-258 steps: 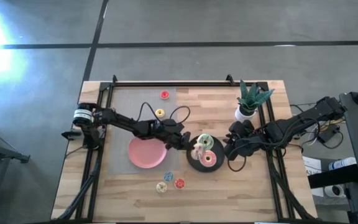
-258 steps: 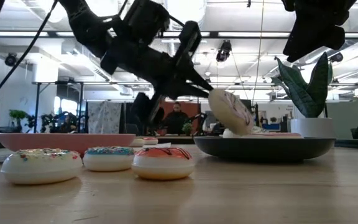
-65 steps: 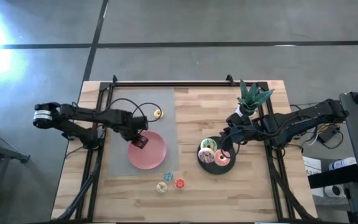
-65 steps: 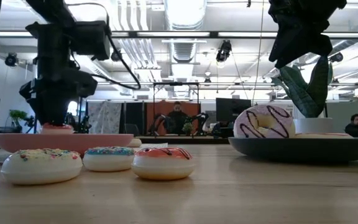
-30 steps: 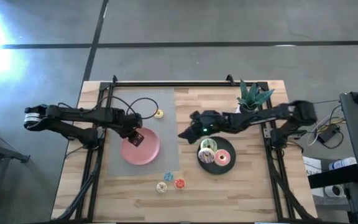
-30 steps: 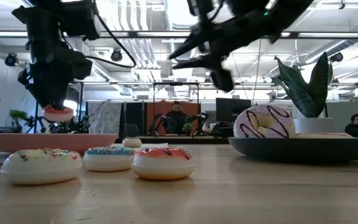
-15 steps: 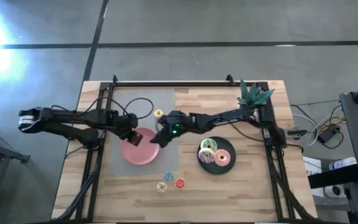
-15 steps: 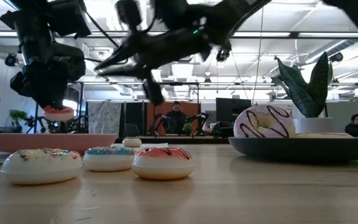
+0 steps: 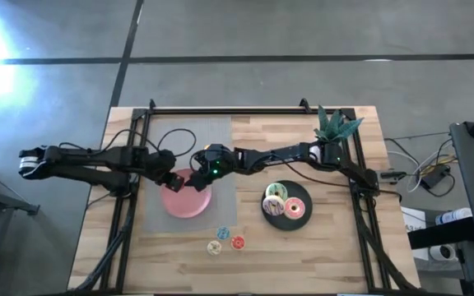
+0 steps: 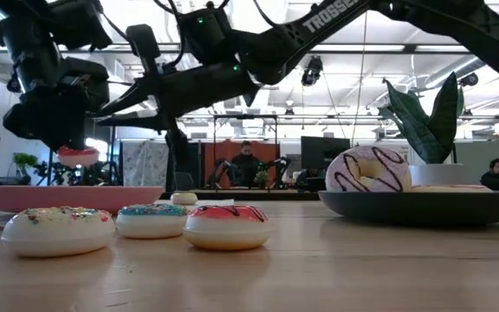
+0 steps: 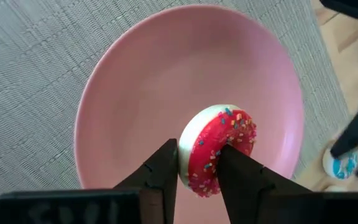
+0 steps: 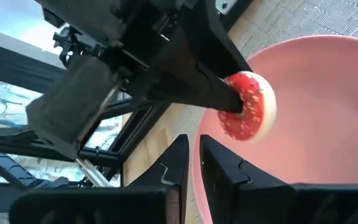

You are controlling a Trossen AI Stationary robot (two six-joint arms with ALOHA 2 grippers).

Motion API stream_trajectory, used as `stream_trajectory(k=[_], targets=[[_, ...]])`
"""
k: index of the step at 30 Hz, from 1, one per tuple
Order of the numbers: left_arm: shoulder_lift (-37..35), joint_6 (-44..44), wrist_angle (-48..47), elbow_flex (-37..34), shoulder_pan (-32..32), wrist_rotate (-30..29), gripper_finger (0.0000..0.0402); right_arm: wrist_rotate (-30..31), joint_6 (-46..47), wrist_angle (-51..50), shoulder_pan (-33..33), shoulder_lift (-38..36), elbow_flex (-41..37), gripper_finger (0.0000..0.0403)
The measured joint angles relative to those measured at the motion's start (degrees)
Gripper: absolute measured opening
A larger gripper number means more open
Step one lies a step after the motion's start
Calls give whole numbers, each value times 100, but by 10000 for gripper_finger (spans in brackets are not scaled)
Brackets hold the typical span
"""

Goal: Pick & Place donuts
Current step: Put the small red donut on the pink plate

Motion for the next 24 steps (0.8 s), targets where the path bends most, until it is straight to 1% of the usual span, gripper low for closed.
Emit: stream_trajectory(k=[4, 11, 18, 24], targets=[[-55, -39, 542, -212, -2, 149, 80, -35, 31, 1, -19, 180, 134, 33], [-76, -91, 566, -308, -9, 188, 85, -66, 29, -77, -45, 194, 135, 33], [-111, 804, 758, -229, -42, 548, 107, -223, -175, -140, -70, 194, 126, 34], [-151, 1007, 916, -220, -62, 594, 108, -234, -314, -410, -101, 194, 94, 34]])
